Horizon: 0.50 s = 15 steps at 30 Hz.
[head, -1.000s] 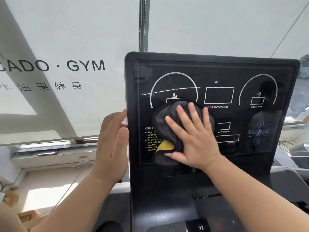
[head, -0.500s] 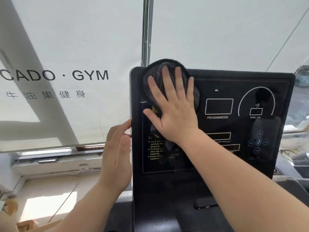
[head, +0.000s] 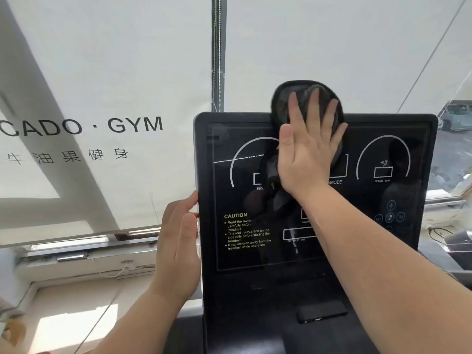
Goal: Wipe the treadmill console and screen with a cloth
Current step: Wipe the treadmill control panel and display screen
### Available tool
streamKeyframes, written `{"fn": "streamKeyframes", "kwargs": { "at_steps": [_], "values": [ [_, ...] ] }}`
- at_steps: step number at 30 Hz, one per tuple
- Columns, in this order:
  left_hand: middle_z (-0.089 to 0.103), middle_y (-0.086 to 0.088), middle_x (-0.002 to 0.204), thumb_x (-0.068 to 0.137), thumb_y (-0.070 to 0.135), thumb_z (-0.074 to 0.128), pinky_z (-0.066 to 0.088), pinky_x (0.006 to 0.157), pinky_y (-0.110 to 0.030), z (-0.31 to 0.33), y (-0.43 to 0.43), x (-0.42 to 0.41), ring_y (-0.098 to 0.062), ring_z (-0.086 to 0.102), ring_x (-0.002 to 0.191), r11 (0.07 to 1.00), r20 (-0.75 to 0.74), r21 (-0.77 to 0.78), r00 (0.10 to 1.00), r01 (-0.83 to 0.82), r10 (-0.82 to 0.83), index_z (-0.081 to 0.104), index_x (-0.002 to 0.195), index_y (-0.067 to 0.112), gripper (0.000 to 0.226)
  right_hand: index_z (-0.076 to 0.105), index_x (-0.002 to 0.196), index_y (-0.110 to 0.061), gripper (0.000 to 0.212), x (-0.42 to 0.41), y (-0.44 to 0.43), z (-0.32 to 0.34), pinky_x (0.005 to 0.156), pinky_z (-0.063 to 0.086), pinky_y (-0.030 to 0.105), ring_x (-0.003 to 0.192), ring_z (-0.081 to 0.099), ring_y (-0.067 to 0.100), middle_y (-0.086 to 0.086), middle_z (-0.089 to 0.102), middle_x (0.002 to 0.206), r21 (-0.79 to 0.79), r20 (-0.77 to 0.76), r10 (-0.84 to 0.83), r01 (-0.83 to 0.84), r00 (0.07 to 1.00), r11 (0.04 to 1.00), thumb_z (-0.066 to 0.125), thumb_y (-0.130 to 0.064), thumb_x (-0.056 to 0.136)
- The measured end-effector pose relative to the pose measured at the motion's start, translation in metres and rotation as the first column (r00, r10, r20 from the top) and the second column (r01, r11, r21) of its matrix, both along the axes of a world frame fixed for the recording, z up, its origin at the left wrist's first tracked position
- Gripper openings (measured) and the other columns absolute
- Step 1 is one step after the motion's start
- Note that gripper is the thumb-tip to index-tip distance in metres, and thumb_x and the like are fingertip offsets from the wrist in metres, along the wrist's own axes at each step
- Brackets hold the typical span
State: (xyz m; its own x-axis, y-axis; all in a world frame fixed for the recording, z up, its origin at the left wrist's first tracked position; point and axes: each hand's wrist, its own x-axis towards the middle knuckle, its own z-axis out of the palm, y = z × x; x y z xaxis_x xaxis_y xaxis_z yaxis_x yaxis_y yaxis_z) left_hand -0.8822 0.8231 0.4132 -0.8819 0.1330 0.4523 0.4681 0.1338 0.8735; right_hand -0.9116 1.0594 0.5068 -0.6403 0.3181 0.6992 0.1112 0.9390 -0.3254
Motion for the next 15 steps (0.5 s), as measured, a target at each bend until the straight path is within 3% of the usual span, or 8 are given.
{"fn": "streamKeyframes", "kwargs": {
  "at_steps": [6,12,15],
  "values": [
    [0.058,0.02,0.121,0.095,0.078,0.018,0.052,0.092,-0.051,0.0,-0.001,-0.003,-0.018,0.059,0.114,1.0,0.013,0.017,1.0,-0.006,0.006,0.055,0.141,0.031,0.075,0.026,0.162,-0.029,0.058,-0.009,-0.052,-0.014,0.124,0.001,0.064,0.158,0.005,0.037,0.004,0.017,0.172,0.347,0.047,0.115,-0.124,0.992,0.93,0.036,-0.043,0.107],
    [0.059,0.023,0.116,0.095,0.077,0.019,0.054,0.088,-0.049,0.0,0.003,-0.003,-0.017,0.06,0.11,0.999,-0.007,0.028,1.0,-0.029,0.029,0.056,0.136,0.036,0.069,0.028,0.161,-0.033,0.059,0.032,-0.046,-0.083,0.125,0.006,0.062,0.159,0.009,0.033,0.001,0.019,0.171,0.537,0.214,0.257,-0.333,0.942,0.775,0.043,-0.044,0.105],
    [0.06,0.022,0.117,0.094,0.079,0.019,0.053,0.086,-0.045,0.001,0.0,-0.002,-0.016,0.06,0.11,0.999,0.006,0.036,1.0,-0.002,0.002,0.057,0.136,0.038,0.07,0.027,0.16,-0.034,0.062,0.044,-0.009,-0.091,0.124,0.01,0.065,0.158,0.011,0.036,0.004,0.018,0.169,0.554,0.192,0.204,-0.277,0.96,0.785,0.044,-0.047,0.102]
  ]
}}
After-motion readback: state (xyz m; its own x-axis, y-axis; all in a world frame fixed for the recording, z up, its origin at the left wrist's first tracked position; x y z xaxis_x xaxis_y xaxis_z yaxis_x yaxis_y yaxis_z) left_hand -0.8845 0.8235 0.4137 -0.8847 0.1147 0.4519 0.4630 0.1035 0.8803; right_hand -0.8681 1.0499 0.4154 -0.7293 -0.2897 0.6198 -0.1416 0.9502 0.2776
